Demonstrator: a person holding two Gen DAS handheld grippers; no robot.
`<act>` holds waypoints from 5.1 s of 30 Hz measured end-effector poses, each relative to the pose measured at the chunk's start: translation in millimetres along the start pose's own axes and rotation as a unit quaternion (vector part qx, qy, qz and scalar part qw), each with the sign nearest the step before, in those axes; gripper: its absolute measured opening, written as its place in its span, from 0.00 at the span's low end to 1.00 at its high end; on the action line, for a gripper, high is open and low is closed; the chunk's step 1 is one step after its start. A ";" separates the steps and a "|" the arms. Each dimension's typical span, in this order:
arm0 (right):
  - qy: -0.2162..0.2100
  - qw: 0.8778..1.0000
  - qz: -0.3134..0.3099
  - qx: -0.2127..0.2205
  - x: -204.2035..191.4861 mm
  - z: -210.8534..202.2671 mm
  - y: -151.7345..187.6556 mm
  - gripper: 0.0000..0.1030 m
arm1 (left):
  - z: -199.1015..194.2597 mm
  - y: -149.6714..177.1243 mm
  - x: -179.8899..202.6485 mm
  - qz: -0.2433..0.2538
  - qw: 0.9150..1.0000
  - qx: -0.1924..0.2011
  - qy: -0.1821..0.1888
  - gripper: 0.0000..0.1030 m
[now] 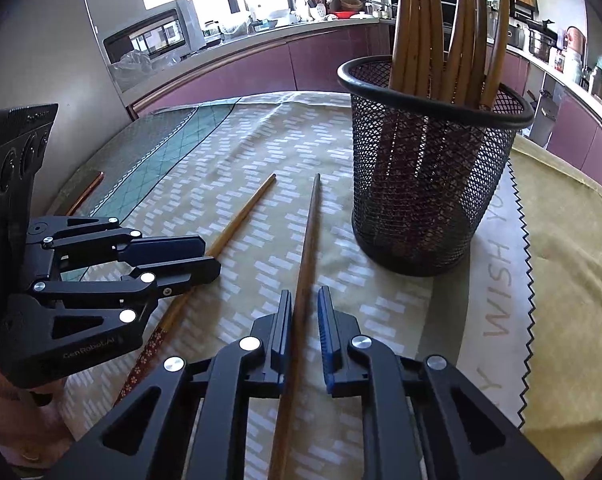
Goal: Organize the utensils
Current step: 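Lower both open grippers onto the two chopsticks lying on the cloth, then close the left gripper on one chopstick while the right gripper grasps the other, then lift both held chopsticks upright and carry them above the mesh cup, then lower both chopsticks into the mesh cup and open both grippers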
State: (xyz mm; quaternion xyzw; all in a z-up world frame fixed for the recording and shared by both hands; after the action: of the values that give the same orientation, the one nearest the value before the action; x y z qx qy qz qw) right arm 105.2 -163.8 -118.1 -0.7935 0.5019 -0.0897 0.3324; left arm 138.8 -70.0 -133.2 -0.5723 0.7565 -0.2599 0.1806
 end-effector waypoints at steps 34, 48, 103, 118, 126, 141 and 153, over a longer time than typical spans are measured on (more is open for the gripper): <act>-0.079 0.991 0.013 0.108 -4.1 -72.8 -11.8 0.06 | -65.1 -18.5 3.2 -0.037 0.994 0.066 0.076 0.07; -0.079 0.987 0.022 0.138 3.3 -88.7 -17.8 0.06 | -83.9 -27.4 6.4 -0.041 0.990 0.086 0.100 0.07; -0.059 0.977 0.022 0.204 18.1 -137.6 -39.6 0.06 | -106.1 -58.8 18.3 -0.027 0.982 0.142 0.119 0.07; -0.052 0.975 0.016 0.217 20.8 -144.7 -49.3 0.06 | -109.4 -66.5 20.4 -0.017 0.981 0.151 0.117 0.07; -0.049 0.973 0.012 0.224 18.8 -147.2 -53.9 0.06 | -113.8 -72.2 22.0 -0.013 0.980 0.158 0.118 0.07; -0.046 0.970 0.009 0.239 21.2 -152.7 -63.4 0.06 | -125.5 -82.5 23.2 -0.007 0.978 0.174 0.119 0.07; -0.044 0.967 0.005 0.250 21.9 -157.4 -69.6 0.06 | -137.0 -95.7 28.9 0.006 0.975 0.190 0.117 0.07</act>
State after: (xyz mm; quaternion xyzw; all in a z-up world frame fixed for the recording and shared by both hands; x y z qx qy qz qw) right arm 92.0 -232.2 40.8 -0.6855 0.4525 -0.1757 0.5426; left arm 126.4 -92.3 34.4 -0.4886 0.7128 -0.4625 0.1981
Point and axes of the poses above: each gripper's, at about its wrist camera, not at the fingertips, and z roughly the way its jaws point, x to its right, y to its underside, the point moved 4 cm from there along z, roughly the way its jaws point, and after that the axes turned 3 degrees about -y, right-handed, at the moved point
